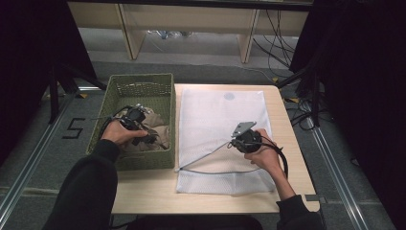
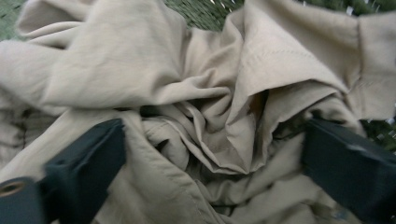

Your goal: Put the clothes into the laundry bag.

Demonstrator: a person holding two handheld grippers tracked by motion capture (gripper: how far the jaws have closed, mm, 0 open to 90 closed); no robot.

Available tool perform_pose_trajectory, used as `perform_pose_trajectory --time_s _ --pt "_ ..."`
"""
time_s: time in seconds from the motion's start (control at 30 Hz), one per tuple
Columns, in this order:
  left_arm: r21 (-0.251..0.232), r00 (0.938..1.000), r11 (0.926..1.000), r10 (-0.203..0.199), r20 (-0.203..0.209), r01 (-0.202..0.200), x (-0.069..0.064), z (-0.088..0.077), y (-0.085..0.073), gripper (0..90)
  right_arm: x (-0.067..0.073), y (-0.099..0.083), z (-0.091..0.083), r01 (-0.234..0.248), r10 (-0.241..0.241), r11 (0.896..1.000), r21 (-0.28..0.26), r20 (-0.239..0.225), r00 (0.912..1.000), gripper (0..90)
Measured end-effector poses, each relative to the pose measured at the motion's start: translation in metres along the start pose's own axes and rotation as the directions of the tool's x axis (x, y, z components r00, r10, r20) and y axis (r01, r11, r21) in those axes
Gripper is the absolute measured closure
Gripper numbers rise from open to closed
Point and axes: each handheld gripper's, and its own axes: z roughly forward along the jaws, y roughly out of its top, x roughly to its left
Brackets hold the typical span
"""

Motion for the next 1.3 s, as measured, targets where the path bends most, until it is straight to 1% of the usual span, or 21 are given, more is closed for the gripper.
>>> perform_pose_trajectory --time_s 0.17,0.2,0.23,0.27,0.4,0.43,0.5,0.53,0.57,0.6,0.67,0.7,0.73,0.77,0.87,0.9,0.97,1.03,1.07,1.17,1.3 --pt "0.016 0.9995 0.9999 0.0 0.032 0.0 0.003 0.019 0.001 3.1 0.001 0.0 0.0 0.005 -0.005 1.0 -0.001 0.001 1.0 89.4" --pt "-0.004 0.9996 0.9997 0.025 -0.013 -0.025 0.005 0.017 0.0 24.7 0.001 0.0 0.0 0.013 -0.013 1.0 0.002 0.003 0.9999 89.4" --pt "-0.019 0.9984 0.9998 0.007 -0.057 -0.009 0.008 0.014 0.0 46.3 0.002 0.0 0.0 0.013 -0.013 1.0 0.002 0.003 0.9999 89.4" --pt "-0.046 0.9975 0.9985 -0.032 -0.064 0.029 0.01 0.014 -0.001 56.5 0.001 0.001 0.001 0.023 -0.023 1.0 -0.001 -0.001 0.9997 89.4" --pt "-0.092 0.9918 0.9933 -0.078 -0.101 0.069 0.017 0.014 -0.006 70.1 0.002 0.0 0.002 0.012 -0.012 1.0 0.004 -0.001 0.9999 89.4" --pt "-0.164 0.9835 0.9825 -0.112 -0.142 0.088 0.02 0.017 -0.007 72.7 0.002 0.0 0.001 0.009 -0.009 1.0 0.002 0.0 1.0 89.4" --pt "-0.178 0.977 0.9794 -0.125 -0.172 0.094 0.021 0.018 -0.006 75.8 0.0 0.001 0.001 0.025 -0.025 1.0 -0.004 0.0 0.9997 89.4" --pt "-0.172 0.9672 0.9801 -0.136 -0.214 0.1 0.022 0.014 -0.004 80.4 0.0 0.0 0.001 0.025 -0.025 1.0 -0.003 0.0 0.9997 89.4" --pt "-0.218 0.9524 0.9673 -0.182 -0.244 0.129 0.024 0.013 -0.003 80.4 0.0 0.0 0.001 0.025 -0.025 1.0 -0.003 0.0 0.9997 89.4" --pt "-0.235 0.9446 0.9606 -0.208 -0.254 0.149 0.026 0.012 -0.001 82.2 0.0 0.0 0.001 0.012 -0.012 1.0 0.001 0.0 0.9999 89.4" --pt "-0.241 0.9416 0.9522 -0.244 -0.232 0.188 0.028 0.014 0.001 78.8 -0.002 0.0 0.001 0.039 -0.039 0.999 -0.01 -0.001 0.9992 89.4" --pt "-0.228 0.943 0.9509 -0.258 -0.21 0.209 0.028 0.014 0.001 64.7 -0.002 -0.001 0.002 0.041 -0.041 0.999 -0.012 0.001 0.9992 89.4" --pt "-0.22 0.9468 0.9501 -0.263 -0.186 0.221 0.027 0.014 0.001 64.7 -0.002 -0.001 0.002 0.041 -0.041 0.999 -0.012 0.001 0.9992 89.4" --pt "-0.209 0.9567 0.953 -0.252 -0.145 0.219 0.027 0.009 -0.001 48.1 -0.002 -0.001 0.001 0.042 -0.042 0.999 -0.01 -0.001 0.9991 89.4" --pt "-0.212 0.9563 0.9494 -0.262 -0.129 0.232 0.026 0.002 -0.004 27.8 -0.002 -0.001 0.001 0.044 -0.044 0.999 -0.012 0.0 0.999 89.4" --pt "-0.195 0.9615 0.9532 -0.254 -0.104 0.231 0.026 -0.003 -0.008 23.9 0.001 -0.001 0.001 0.006 -0.006 1.0 0.008 -0.004 1.0 89.4" --pt "-0.166 0.9688 0.9629 -0.23 -0.092 0.213 0.023 -0.01 -0.011 22.7 0.002 -0.001 0.001 0.008 -0.008 1.0 0.008 -0.001 1.0 89.5" --pt "-0.187 0.9725 0.9638 -0.211 -0.098 0.19 0.021 -0.02 -0.014 19.3 0.0 0.0 0.001 0.029 -0.029 1.0 0.0 -0.001 0.9996 89.5" --pt "-0.2 0.975 0.9604 -0.211 -0.068 0.194 0.018 -0.023 -0.016 18.7 0.0 0.0 0.001 0.029 -0.029 1.0 0.0 -0.001 0.9996 89.5" --pt "-0.134 0.9871 0.9801 -0.154 -0.045 0.146 0.017 -0.018 -0.016 16.7 0.001 0.0 0.001 0.017 -0.017 1.0 0.004 -0.002 0.9999 89.5" --pt "-0.059 0.9899 0.9945 -0.093 -0.108 0.087 0.016 0.002 -0.01 15.9 0.002 0.0 0.003 0.025 -0.025 1.0 0.012 0.0 0.9997 89.5"
